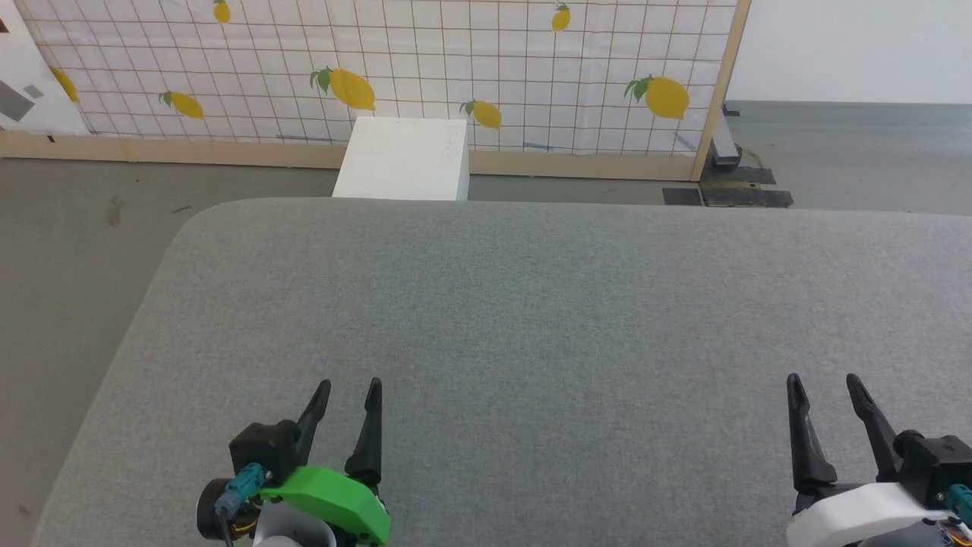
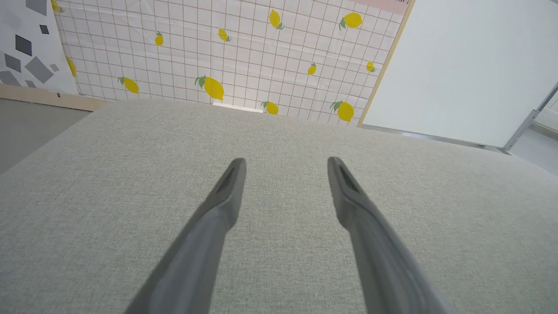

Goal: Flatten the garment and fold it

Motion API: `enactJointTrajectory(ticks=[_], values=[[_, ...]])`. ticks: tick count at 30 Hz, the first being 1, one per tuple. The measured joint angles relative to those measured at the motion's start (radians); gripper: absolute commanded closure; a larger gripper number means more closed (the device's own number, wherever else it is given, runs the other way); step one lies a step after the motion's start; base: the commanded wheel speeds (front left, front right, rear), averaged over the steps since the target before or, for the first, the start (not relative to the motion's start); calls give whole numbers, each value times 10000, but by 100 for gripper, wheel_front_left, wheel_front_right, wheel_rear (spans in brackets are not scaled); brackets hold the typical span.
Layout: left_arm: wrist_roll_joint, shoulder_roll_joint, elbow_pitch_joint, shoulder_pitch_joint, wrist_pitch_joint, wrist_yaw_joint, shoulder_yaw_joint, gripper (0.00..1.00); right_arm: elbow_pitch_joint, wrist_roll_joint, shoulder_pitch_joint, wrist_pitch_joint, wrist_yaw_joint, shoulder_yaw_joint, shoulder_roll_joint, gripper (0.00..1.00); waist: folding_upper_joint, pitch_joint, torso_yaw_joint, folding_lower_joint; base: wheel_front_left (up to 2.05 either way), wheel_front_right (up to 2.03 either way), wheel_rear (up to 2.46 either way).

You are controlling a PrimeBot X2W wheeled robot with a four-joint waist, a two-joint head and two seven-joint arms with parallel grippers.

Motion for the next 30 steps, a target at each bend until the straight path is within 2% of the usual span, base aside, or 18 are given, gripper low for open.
enactJointTrajectory(ticks=[6, 7, 30], values=[[-4, -4, 17, 0, 0, 42, 0, 0, 71, 31, 0, -46, 0, 33, 0, 0, 0, 23, -18, 0, 0, 0, 0], [0, -2, 19, -2, 4, 42, -2, 100, 75, 31, 0, -56, 0, 31, 0, 100, 0, 27, -21, 0, 0, 0, 0], [155, 2, -238, -4, 205, 86, 52, 100, 69, -21, -12, 33, 0, 90, -2, 100, 0, 78, -76, 0, 0, 0, 0]])
